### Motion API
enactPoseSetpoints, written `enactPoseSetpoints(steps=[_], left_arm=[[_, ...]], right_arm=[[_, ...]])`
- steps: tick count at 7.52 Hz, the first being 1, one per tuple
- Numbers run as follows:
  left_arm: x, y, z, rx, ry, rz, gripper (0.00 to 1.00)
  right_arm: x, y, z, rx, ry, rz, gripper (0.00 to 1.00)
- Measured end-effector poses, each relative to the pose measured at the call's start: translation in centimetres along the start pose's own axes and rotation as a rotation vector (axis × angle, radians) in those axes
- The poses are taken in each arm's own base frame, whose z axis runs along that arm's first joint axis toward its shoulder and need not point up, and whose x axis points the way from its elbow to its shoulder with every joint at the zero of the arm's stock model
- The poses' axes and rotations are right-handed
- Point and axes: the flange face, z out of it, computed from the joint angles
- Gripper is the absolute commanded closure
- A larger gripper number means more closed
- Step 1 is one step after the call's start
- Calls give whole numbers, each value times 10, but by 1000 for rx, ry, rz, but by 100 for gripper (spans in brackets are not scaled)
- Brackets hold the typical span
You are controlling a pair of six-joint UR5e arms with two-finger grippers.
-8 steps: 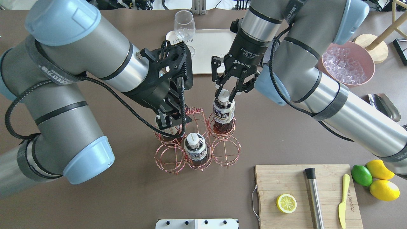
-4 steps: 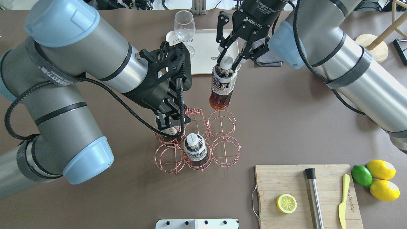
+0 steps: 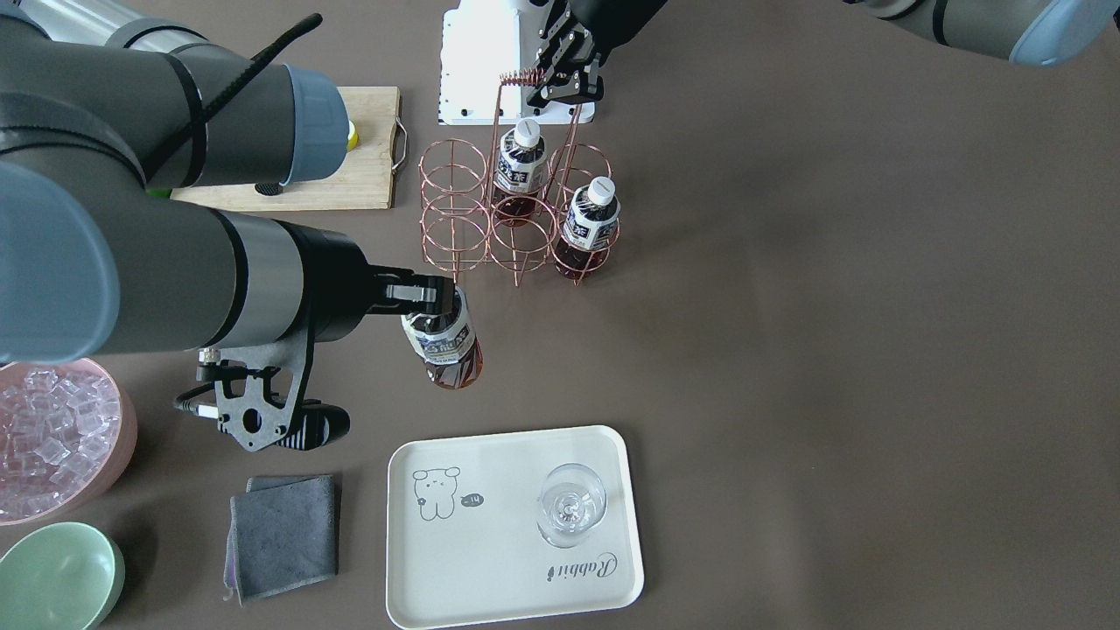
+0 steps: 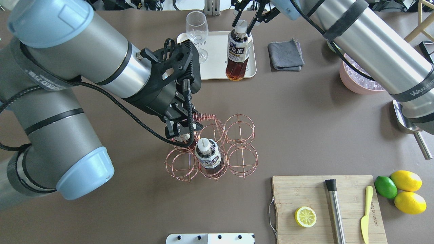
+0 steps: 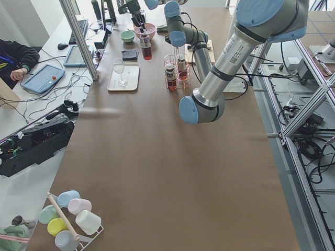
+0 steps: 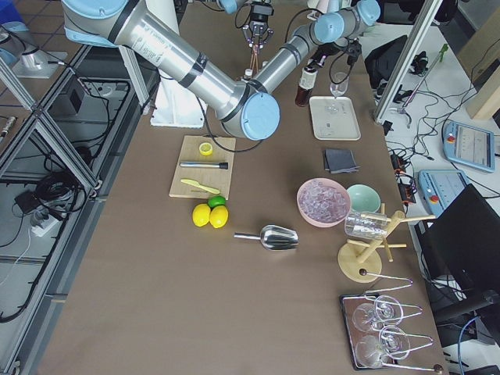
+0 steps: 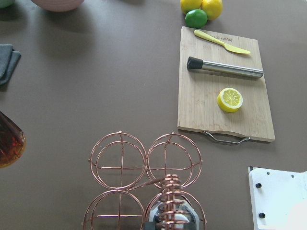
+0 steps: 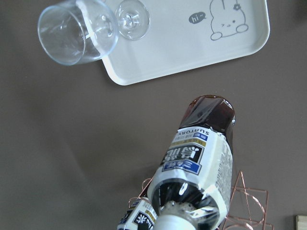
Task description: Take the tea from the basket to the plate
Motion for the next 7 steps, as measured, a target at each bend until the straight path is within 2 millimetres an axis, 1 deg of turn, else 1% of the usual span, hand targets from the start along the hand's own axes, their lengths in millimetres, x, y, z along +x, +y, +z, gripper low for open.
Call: enactPoseSetpoints(steps=[1, 2, 3, 4, 5, 6, 7], left_arm=[[2, -1, -16, 18, -15, -9, 100], [0, 0, -35, 32, -39, -15, 100], [-3, 3, -54, 44, -49, -20, 100], [-10, 12, -75, 52, -65, -31, 100], [-23, 27, -102, 57, -102, -49, 100], [-39, 47, -132, 58, -131, -77, 100], [-60, 77, -167, 51, -173, -107, 100]], right_arm=[[12, -34, -1, 10, -1, -18, 100], [27, -63, 2, 20, -1, -26, 100], [38, -85, 7, 34, 6, -38, 100], [41, -99, 11, 42, 10, -51, 100], [42, -108, 14, 53, 12, -71, 100], [41, -112, 15, 71, 17, -98, 100], [32, -113, 15, 91, 28, -124, 100]])
